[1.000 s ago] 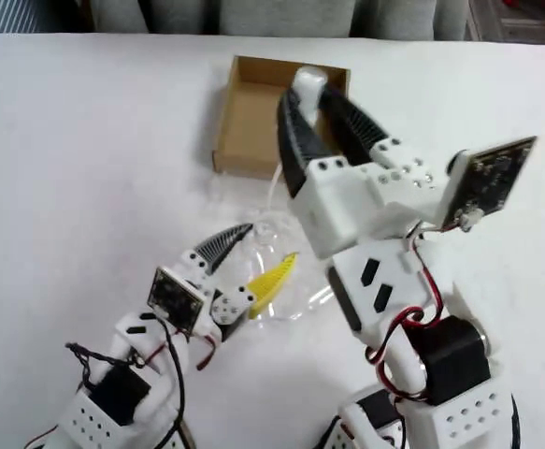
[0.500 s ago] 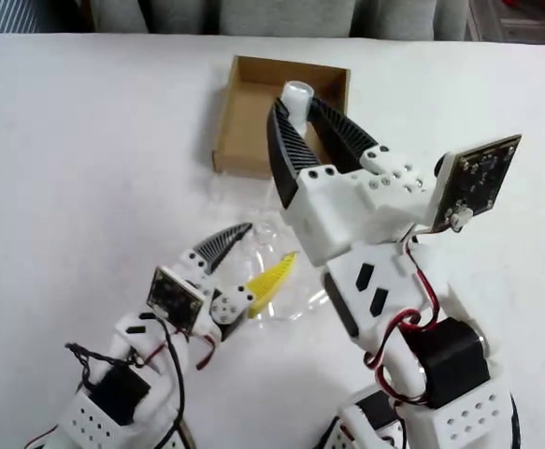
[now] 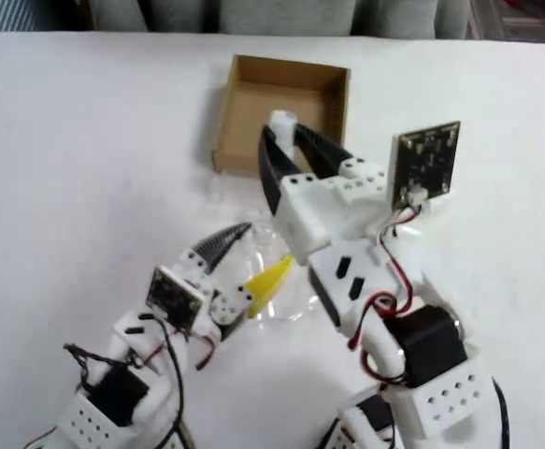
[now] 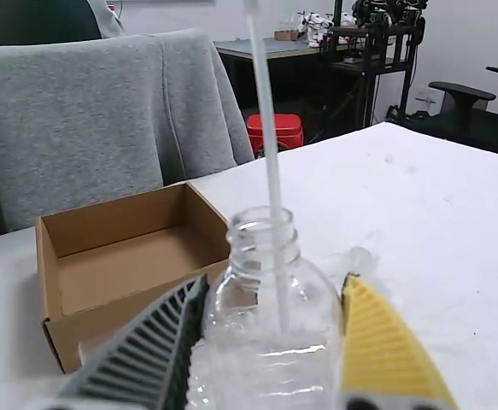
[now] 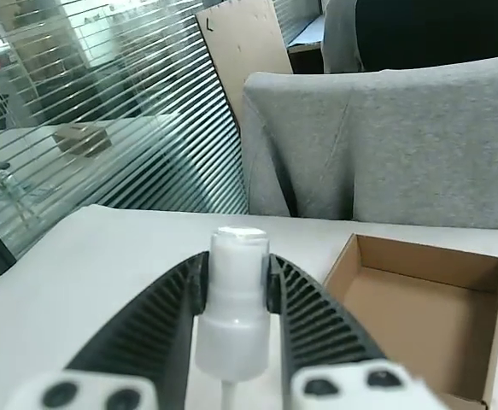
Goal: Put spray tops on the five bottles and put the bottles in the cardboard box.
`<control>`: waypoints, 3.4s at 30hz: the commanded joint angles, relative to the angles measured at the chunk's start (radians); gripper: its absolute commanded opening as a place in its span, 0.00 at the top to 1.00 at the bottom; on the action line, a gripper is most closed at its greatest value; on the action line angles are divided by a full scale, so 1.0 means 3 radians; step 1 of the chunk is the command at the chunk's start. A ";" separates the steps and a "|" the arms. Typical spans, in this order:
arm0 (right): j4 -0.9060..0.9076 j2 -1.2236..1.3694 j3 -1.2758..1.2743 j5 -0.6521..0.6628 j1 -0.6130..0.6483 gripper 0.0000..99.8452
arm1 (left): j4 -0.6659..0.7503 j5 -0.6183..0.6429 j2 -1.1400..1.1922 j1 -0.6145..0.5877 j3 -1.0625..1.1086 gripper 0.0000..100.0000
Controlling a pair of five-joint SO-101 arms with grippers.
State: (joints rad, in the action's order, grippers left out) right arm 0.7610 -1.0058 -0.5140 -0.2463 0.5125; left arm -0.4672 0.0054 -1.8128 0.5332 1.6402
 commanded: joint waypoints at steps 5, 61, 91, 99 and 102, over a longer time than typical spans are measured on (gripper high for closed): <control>0.0222 -0.0064 -0.0102 -0.0010 0.0028 0.98 | 0.0005 -0.0031 -0.0054 -0.0038 -0.0041 0.88; -0.0662 -0.0964 -0.2926 0.0854 -0.1501 0.98 | 0.0292 -0.0005 0.1148 -0.0580 -0.1304 0.88; -0.0478 0.2754 0.0230 0.0839 -0.1327 0.89 | 0.0496 0.0000 0.3261 -0.1363 -0.2112 0.88; -0.0263 0.4023 0.1422 0.0839 -0.1158 0.84 | 0.0890 0.0000 0.3271 -0.1368 -0.1918 0.88; -0.0166 0.4422 0.1765 0.0834 -0.1225 0.84 | 0.0890 0.0000 0.3271 -0.1368 -0.1918 0.88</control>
State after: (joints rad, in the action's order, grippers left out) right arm 0.6813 0.2509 -0.1105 0.0023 0.1565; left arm -0.2355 0.0054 -0.8355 0.1327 1.0802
